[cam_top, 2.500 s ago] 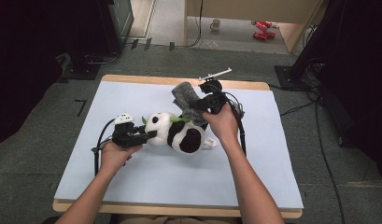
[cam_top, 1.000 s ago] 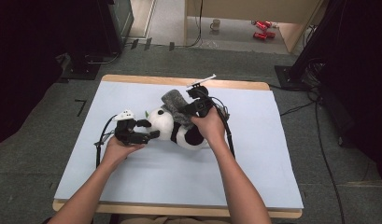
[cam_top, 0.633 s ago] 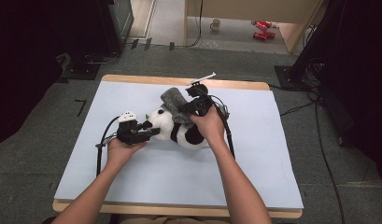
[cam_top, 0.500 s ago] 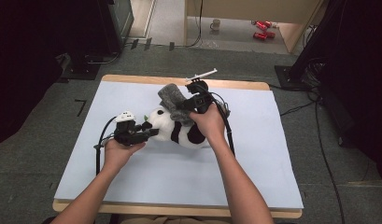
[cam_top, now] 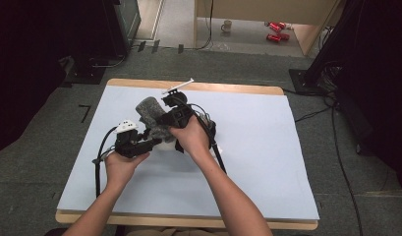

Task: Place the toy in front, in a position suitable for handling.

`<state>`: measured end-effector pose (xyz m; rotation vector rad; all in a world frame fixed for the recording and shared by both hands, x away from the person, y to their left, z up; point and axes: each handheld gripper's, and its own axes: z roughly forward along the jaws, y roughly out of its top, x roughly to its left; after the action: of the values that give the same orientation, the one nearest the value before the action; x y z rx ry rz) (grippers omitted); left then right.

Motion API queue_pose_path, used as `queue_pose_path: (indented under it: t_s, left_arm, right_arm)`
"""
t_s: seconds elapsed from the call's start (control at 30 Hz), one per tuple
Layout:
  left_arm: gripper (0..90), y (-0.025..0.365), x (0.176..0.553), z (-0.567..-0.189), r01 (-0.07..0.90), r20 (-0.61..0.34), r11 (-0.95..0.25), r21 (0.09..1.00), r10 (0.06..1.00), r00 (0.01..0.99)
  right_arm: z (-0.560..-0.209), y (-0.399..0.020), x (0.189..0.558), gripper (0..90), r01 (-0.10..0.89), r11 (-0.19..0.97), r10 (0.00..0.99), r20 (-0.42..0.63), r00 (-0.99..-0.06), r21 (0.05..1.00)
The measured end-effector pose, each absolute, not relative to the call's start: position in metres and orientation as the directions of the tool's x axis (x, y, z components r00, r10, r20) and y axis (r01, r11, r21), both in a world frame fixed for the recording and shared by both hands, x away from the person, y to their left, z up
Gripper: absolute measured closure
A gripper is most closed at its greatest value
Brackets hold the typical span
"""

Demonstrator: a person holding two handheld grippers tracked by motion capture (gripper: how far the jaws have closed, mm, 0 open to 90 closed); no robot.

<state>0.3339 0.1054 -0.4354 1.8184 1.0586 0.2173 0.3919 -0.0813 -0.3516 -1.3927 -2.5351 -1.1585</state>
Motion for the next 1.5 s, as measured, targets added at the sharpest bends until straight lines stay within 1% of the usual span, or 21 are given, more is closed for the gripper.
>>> queue_pose_path:
  t_s: [0.03,0.13,0.2,0.23,0.37,0.5,0.63,0.77,0.83,0.93,1.13,1.27,1.37,1.4,1.5]
  left_arm:
    - [56.1,0.107,0.335,-0.437,0.568,-0.299,-0.136,0.812,0.738,0.604]
    - [56.3,0.107,0.339,-0.441,0.58,-0.305,-0.152,0.8,0.73,0.611]
    - [56.4,0.106,0.341,-0.444,0.587,-0.309,-0.157,0.794,0.728,0.612]
    - [56.4,0.107,0.342,-0.445,0.589,-0.313,-0.153,0.794,0.726,0.612]
    - [56.3,0.11,0.345,-0.447,0.587,-0.325,-0.152,0.795,0.71,0.625]
    - [56.0,0.111,0.347,-0.448,0.588,-0.344,-0.136,0.798,0.698,0.629]
    - [55.8,0.107,0.345,-0.447,0.571,-0.329,-0.138,0.809,0.699,0.635]
    - [55.7,0.108,0.344,-0.447,0.573,-0.322,-0.148,0.806,0.702,0.635]
    - [55.6,0.11,0.344,-0.448,0.572,-0.319,-0.151,0.806,0.703,0.635]
    - [54.9,0.11,0.343,-0.45,0.567,-0.315,-0.149,0.81,0.705,0.635]
    - [53.9,0.11,0.343,-0.449,0.557,-0.303,-0.157,0.815,0.705,0.642]
    - [53.9,0.11,0.342,-0.448,0.557,-0.299,-0.162,0.815,0.705,0.643]
    - [53.8,0.11,0.342,-0.447,0.572,-0.307,-0.166,0.803,0.707,0.637]
    - [53.8,0.111,0.343,-0.448,0.581,-0.312,-0.168,0.796,0.709,0.633]
    - [53.8,0.113,0.345,-0.449,0.582,-0.319,-0.171,0.795,0.698,0.641]
  right_arm:
    - [-0.354,-0.081,0.392,75.6,0.731,0.33,0.718,0.344,-0.605,0.598]
    - [-0.359,-0.086,0.393,75.7,0.7,0.383,0.727,0.271,-0.631,0.602]
    - [-0.362,-0.093,0.395,75.8,0.706,0.385,0.733,0.267,-0.625,0.594]
    - [-0.364,-0.099,0.396,75.8,0.703,0.393,0.746,0.242,-0.621,0.593]
    - [-0.364,-0.119,0.397,76.7,0.721,0.373,0.768,0.241,-0.593,0.584]
    - [-0.359,-0.13,0.393,77.1,0.703,0.435,0.795,0.127,-0.593,0.563]
    - [-0.358,-0.141,0.398,77.1,0.731,0.414,0.811,0.145,-0.567,0.542]
    - [-0.354,-0.145,0.4,77.1,0.736,0.403,0.836,0.109,-0.538,0.544]
    - [-0.348,-0.146,0.402,77.1,0.74,0.384,0.843,0.118,-0.525,0.553]
    - [-0.337,-0.143,0.398,77.1,0.725,0.355,0.826,0.164,-0.539,0.591]
    - [-0.322,-0.119,0.39,76.9,0.687,0.36,0.78,0.199,-0.593,0.631]
    - [-0.331,-0.094,0.39,76.7,0.687,0.381,0.75,0.228,-0.621,0.618]
    - [-0.345,-0.078,0.391,76.6,0.696,0.419,0.737,0.229,-0.636,0.583]
    - [-0.353,-0.074,0.391,76.5,0.688,0.45,0.731,0.208,-0.65,0.569]
    - [-0.36,-0.076,0.393,76.7,0.683,0.46,0.727,0.2,-0.657,0.568]
